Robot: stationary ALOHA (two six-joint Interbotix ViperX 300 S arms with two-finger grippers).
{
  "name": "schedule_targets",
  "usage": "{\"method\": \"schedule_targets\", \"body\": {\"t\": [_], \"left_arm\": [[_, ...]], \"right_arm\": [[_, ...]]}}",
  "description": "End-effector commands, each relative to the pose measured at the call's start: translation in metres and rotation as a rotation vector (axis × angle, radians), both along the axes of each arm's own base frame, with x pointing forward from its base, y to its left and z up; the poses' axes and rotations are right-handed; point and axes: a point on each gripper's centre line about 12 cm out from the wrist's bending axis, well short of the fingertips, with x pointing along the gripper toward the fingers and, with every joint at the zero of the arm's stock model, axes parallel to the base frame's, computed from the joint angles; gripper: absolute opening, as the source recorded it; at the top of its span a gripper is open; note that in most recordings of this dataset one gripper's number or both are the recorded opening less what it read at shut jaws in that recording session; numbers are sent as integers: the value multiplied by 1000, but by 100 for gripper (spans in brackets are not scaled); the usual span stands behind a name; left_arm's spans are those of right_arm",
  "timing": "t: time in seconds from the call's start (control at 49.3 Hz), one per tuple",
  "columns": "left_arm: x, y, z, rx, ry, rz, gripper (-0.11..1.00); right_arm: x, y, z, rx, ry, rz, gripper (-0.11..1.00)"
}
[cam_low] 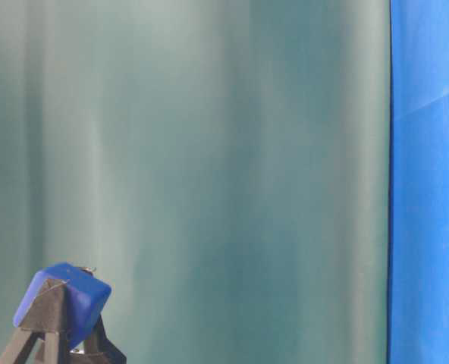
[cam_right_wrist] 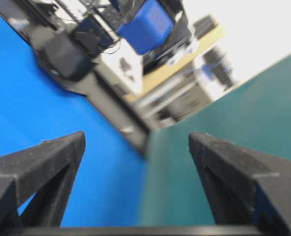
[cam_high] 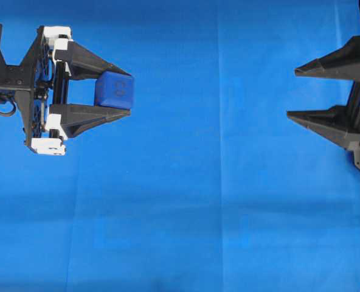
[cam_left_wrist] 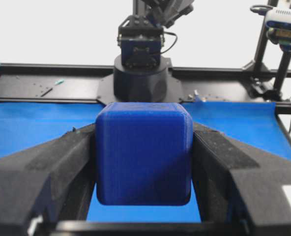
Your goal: Handover the blue block to the right arm after grasping it with the left arm, then place it in the designated position.
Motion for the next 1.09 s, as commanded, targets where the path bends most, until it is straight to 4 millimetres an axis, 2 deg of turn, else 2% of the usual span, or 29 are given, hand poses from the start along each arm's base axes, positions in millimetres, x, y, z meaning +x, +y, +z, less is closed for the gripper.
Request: {"method": "schedule_targets", "body": {"t": [0.0, 0.162, 0.345, 0.507, 1.075], "left_arm": [[-6, 1, 16, -5, -54, 3, 48], [-6, 1, 15, -8, -52, 3, 48], [-6, 1, 14, -15, -41, 3, 48], [-6, 0, 14, -18, -40, -1, 48], [-6, -2, 13, -20, -35, -5, 48]], "right_arm": [[0, 2, 12, -131, -38, 8, 97], [0, 4, 10, -363, -37, 12, 97], [1, 3, 5, -490, -6, 6, 97], [1, 3, 4, -542, -1, 2, 95], [1, 3, 5, -534, -4, 3, 94]]}}
